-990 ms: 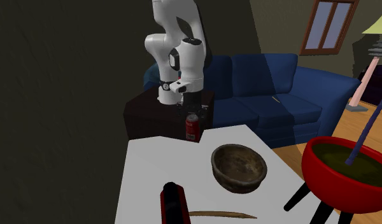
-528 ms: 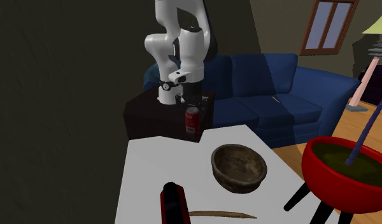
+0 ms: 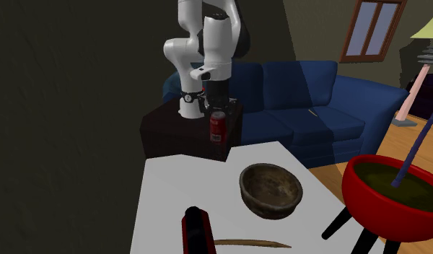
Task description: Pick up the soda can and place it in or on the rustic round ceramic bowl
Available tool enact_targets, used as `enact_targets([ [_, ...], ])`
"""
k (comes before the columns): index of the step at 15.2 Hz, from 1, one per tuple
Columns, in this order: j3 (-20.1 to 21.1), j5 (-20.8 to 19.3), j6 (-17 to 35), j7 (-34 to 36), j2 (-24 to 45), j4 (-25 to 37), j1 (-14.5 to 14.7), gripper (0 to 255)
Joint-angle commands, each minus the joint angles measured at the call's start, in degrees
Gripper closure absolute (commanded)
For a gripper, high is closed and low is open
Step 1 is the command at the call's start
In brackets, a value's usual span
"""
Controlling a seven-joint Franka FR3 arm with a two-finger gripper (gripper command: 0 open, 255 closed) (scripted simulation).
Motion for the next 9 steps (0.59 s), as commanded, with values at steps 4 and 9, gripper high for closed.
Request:
enact_targets([
  [4, -1.6, 1.6, -5.9, -1.3, -5.0, 1.0, 1.3, 255],
  [9, -1.5, 0.8, -9.3, -0.4, -5.6, 4.0, 1.0, 255],
])
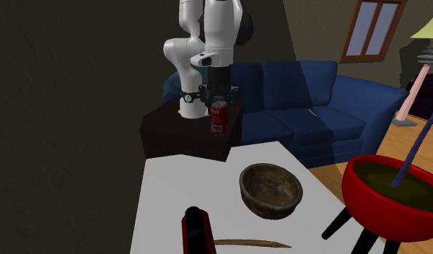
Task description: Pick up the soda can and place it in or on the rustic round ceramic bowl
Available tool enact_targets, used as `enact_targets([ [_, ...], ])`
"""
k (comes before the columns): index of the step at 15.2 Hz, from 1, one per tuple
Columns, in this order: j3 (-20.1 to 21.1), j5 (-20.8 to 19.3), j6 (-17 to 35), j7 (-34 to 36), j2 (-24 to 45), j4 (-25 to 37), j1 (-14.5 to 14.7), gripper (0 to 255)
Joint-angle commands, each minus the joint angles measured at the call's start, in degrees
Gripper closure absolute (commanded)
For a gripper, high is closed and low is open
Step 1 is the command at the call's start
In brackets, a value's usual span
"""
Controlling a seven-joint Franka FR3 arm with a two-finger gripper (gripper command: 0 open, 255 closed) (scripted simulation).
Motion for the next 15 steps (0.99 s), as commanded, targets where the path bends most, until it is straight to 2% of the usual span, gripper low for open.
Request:
enact_targets([
  [1, 1.4, -1.9, -0.4, 2.1, 3.0, 3.5, -1.2, 255],
  [6, 5.7, -10.1, -1.4, 10.5, 14.0, 15.0, -4.6, 255],
  [9, 7.4, -16.3, -3.0, 16.2, 20.9, 22.3, -5.3, 255],
  [12, 7.6, -22.5, -5.4, 21.5, 28.1, 30.2, -4.3, 255],
  [15, 6.8, -27.8, -8.7, 25.9, 35.0, 38.7, -1.7, 255],
])
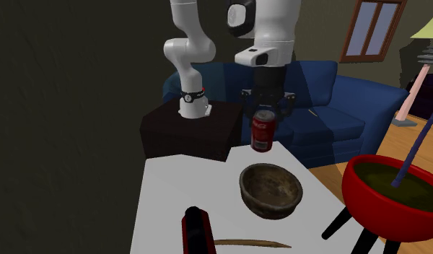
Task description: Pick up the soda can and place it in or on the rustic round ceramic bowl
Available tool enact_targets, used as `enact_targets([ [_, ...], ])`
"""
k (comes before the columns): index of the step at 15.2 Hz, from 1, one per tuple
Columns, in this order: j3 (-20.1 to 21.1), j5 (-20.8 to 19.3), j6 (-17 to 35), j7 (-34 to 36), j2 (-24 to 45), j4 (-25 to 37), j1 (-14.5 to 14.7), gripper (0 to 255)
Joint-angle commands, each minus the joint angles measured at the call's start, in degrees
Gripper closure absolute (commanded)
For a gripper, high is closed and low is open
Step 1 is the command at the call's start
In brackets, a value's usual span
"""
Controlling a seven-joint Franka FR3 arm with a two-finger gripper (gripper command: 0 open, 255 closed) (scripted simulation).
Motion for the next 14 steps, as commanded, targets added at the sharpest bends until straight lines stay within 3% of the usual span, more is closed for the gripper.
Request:
enact_targets([
  [1, -0.7, -3.0, -2.4, 2.1, 4.2, 5.6, 1.6, 255],
  [3, -1.6, -6.0, -5.4, 4.3, 9.3, 12.6, 4.2, 255],
  [14, -4.3, -10.0, 1.0, 6.8, 14.4, 10.5, 6.3, 255],
])
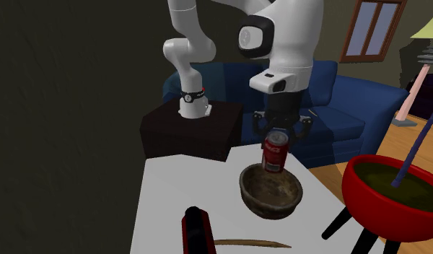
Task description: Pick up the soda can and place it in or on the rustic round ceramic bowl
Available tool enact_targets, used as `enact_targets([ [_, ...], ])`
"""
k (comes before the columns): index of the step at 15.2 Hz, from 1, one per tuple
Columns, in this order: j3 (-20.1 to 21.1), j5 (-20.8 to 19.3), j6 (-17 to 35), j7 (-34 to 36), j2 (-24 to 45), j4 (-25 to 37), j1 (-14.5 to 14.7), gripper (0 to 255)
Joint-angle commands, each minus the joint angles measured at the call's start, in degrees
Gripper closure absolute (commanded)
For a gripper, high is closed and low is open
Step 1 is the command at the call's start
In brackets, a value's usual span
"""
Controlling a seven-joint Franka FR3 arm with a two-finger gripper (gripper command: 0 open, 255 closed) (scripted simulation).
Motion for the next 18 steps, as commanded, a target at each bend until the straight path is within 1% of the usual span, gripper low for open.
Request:
enact_targets([
  [1, -0.6, -0.9, 1.1, 0.6, 1.2, -0.1, 0.5, 255],
  [8, -2.5, -3.6, 4.7, 2.3, 4.8, -0.5, 1.9, 255],
  [15, -2.5, -3.6, 4.7, 2.3, 4.8, -0.5, 2.0, 255],
  [16, -2.5, -3.6, 4.7, 2.3, 4.8, -0.5, 2.0, 0],
  [18, -2.5, -3.6, 4.7, 2.3, 4.8, -0.5, 2.0, 0],
])
